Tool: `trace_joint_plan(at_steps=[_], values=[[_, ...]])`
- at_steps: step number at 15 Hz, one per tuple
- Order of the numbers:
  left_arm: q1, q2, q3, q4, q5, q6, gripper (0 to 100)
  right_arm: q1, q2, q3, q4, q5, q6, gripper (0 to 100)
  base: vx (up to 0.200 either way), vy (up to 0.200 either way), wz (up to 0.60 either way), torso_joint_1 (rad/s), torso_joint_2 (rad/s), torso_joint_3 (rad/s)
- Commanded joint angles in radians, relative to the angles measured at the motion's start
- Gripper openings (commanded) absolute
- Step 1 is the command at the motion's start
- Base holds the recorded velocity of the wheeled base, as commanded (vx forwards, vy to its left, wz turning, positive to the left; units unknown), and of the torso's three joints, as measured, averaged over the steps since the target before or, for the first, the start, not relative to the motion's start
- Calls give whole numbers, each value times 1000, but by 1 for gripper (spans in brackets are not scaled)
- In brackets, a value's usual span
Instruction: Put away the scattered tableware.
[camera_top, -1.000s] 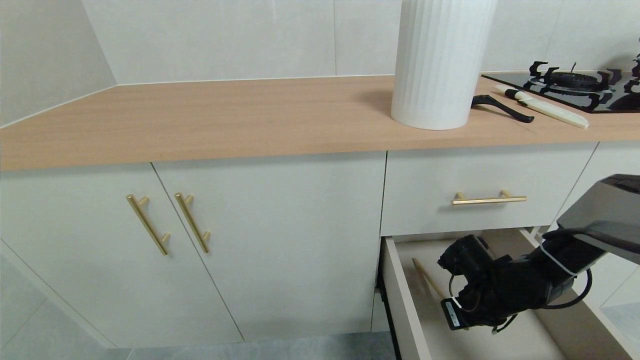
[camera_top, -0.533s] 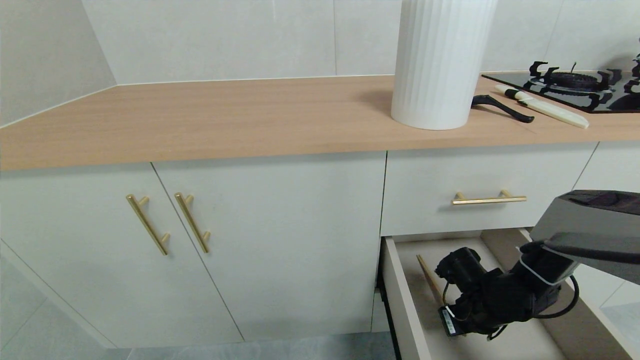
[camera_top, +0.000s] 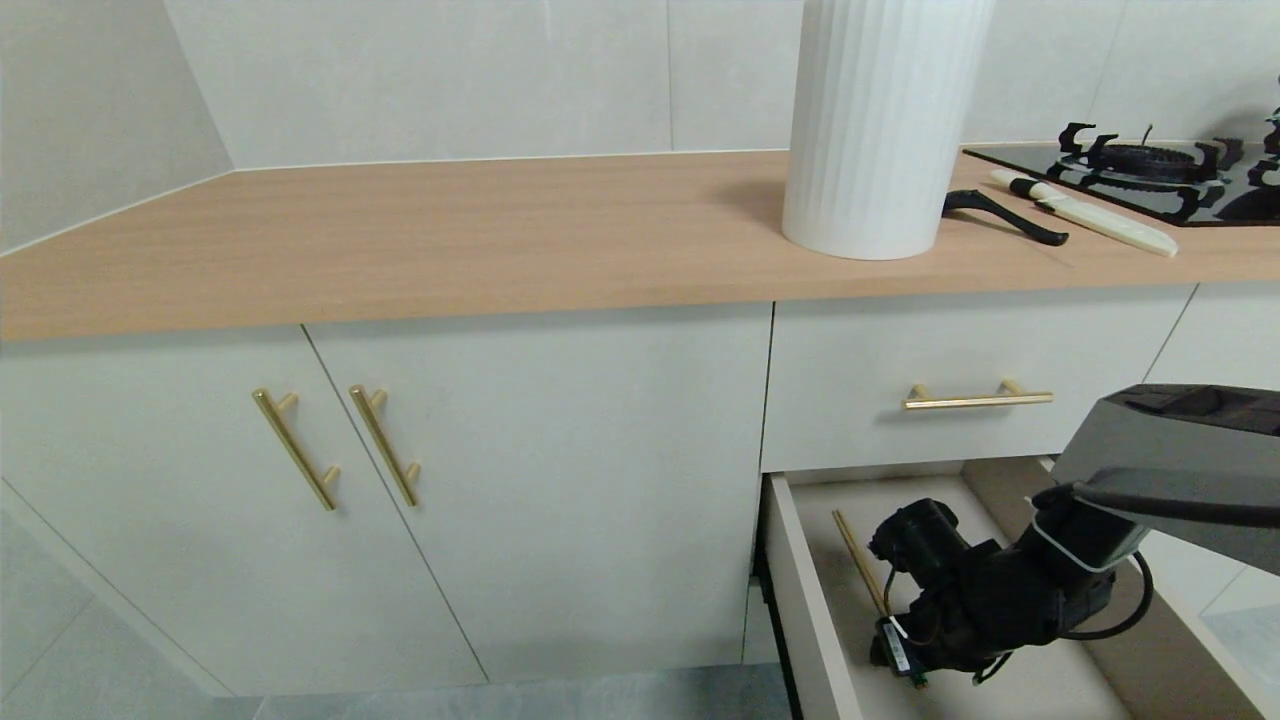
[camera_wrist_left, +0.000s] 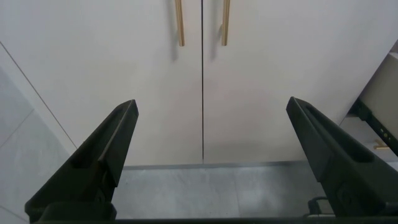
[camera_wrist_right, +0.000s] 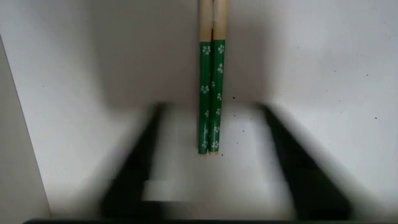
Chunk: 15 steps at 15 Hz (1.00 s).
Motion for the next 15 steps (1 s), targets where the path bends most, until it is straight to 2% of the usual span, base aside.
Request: trace_joint_plan(at_steps=[1, 4, 5, 7, 8, 9, 11, 12, 15], values=[[0, 2, 0, 0, 0, 0, 100, 1, -4, 1, 0, 0, 0, 100, 0, 0, 0, 0, 0, 0], [0, 2, 0, 0, 0, 0, 100, -1, -133, 13, 14, 11, 0, 100, 0, 0, 0, 0, 0, 0], [0, 2, 0, 0, 0, 0, 100, -13, -254, 18, 95, 26, -3, 100, 0, 0, 0, 0, 0, 0], [0, 2, 0, 0, 0, -2, 100, -56, -459, -65, 371, 45, -8, 100, 0, 0, 0, 0, 0, 0], [0, 2, 0, 0, 0, 0, 100, -119, -562, -120, 512, 75, -19, 100, 0, 0, 0, 0, 0, 0], [0, 2, 0, 0, 0, 0, 100, -188, -640, -146, 563, 117, -77, 100, 0, 0, 0, 0, 0, 0], [0, 2, 0, 0, 0, -2, 100, -334, -749, -145, 572, 164, -224, 100, 0, 0, 0, 0, 0, 0], [0, 2, 0, 0, 0, 0, 100, -369, -780, -146, 572, 178, -242, 100, 0, 0, 0, 0, 0, 0], [0, 2, 0, 0, 0, 0, 100, -391, -817, -142, 572, 181, -282, 100, 0, 0, 0, 0, 0, 0]])
